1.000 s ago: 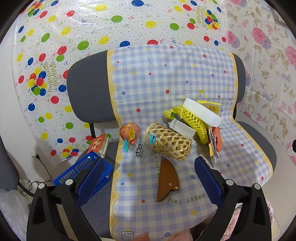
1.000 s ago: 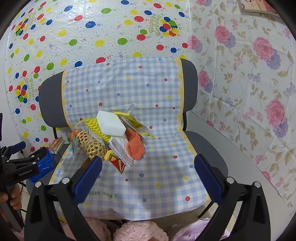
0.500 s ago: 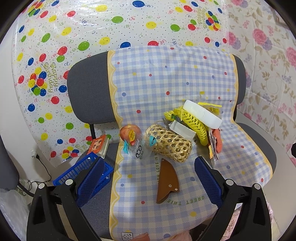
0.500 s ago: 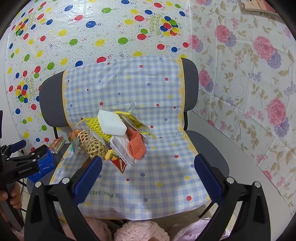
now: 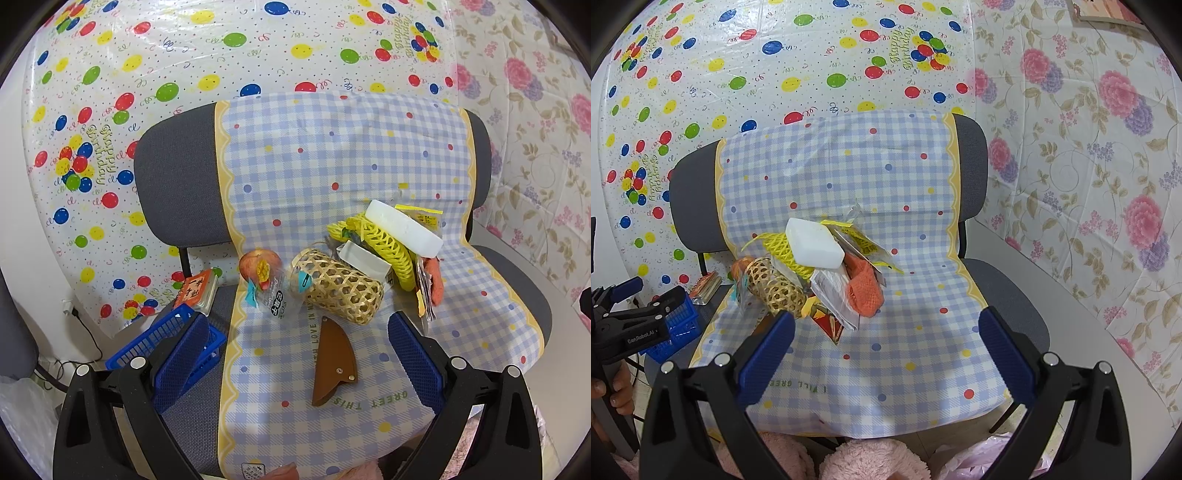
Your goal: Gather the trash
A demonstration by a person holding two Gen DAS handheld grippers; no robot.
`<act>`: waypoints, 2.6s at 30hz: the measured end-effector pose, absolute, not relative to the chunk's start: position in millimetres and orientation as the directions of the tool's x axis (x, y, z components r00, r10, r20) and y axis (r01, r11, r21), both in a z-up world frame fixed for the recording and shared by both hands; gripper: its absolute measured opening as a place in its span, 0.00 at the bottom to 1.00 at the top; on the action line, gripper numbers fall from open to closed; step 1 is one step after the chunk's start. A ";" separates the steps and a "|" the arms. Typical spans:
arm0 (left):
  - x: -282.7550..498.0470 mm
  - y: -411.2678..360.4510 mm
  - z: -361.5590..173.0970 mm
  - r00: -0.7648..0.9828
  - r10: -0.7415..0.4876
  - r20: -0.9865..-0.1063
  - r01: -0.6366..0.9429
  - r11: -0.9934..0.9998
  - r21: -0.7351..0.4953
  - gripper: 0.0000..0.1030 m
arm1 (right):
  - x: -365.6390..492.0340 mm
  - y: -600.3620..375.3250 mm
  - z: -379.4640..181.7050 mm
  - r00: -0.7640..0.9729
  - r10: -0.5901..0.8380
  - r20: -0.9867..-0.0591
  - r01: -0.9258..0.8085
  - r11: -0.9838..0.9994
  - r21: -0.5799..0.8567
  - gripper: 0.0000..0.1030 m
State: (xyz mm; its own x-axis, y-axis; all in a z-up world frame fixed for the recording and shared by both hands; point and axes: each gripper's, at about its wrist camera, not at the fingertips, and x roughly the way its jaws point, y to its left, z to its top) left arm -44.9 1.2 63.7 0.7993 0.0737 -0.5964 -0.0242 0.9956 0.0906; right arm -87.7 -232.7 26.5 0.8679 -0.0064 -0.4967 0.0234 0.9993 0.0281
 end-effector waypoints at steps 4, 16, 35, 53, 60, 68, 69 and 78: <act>-43.4 0.5 62.6 0.797 0.076 -0.599 -0.027 0.996 0.090 0.93 | -88.0 -231.7 22.7 0.866 -0.005 -0.501 0.024 0.999 0.031 0.94; -20.5 22.4 39.0 0.764 0.068 -0.642 -0.054 0.998 0.042 0.93 | -53.3 -225.6 4.0 0.835 0.027 -0.549 -0.012 0.999 0.032 0.94; 64.1 44.8 5.1 0.722 0.057 -0.689 -0.066 0.998 0.014 0.93 | 59.1 -138.4 -41.5 0.875 0.120 -0.469 -0.250 0.942 -0.225 0.78; 72.1 36.9 4.7 0.741 0.016 -0.671 -0.006 1.000 0.017 0.93 | 50.4 -146.1 -29.4 0.941 0.067 -0.331 -0.152 0.959 -0.237 0.34; 64.6 -9.0 27.6 0.780 -0.099 -0.618 0.128 0.992 0.002 0.93 | 1.3 -204.6 -14.1 0.940 0.103 -0.326 -0.091 0.994 0.052 0.33; 94.6 -49.8 31.2 0.757 -0.196 -0.623 0.192 0.978 -0.075 0.88 | -20.5 -245.4 -28.3 0.918 0.025 -0.395 0.034 0.989 0.141 0.32; 101.5 -53.5 30.6 0.751 -0.203 -0.629 0.194 0.977 -0.085 0.88 | -19.4 -248.3 -29.7 0.916 0.019 -0.401 0.042 0.989 0.143 0.32; 158.3 -66.9 8.8 0.692 -0.178 -0.700 0.145 0.984 -0.107 0.52 | -4.9 -263.1 -45.3 0.898 0.022 -0.440 0.048 0.988 0.146 0.32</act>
State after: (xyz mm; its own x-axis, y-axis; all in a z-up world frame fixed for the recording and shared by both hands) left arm 158.3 -66.9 8.8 0.6916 -0.1781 -0.7000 0.1454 0.9836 -0.1066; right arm -4.9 -263.1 -45.3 0.8978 0.0217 -0.4398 0.0476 0.9881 0.1460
